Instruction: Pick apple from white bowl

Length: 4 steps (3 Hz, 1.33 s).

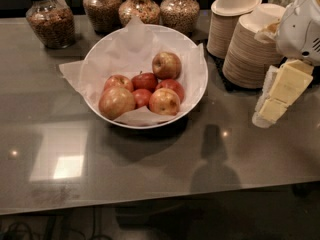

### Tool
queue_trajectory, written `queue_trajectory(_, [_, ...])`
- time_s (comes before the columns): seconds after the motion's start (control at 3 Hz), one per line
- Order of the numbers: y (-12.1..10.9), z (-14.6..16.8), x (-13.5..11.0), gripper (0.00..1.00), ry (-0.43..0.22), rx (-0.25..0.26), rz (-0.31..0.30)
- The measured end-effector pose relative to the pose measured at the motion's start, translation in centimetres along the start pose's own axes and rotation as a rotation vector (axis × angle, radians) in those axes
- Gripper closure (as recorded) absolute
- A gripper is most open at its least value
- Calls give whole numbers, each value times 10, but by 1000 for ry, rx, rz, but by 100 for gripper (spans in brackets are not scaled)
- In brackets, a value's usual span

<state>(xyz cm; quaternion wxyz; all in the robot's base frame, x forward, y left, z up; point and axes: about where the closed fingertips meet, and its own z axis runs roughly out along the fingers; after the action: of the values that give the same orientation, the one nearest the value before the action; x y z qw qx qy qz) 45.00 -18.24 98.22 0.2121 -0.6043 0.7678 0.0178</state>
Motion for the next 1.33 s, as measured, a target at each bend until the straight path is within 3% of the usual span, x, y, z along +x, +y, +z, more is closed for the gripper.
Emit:
queue_trajectory(0.67, [0,0,-8,0,-22,9,-9])
queue_trajectory(1.33, [23,31,-68,0,-109,-89,-157])
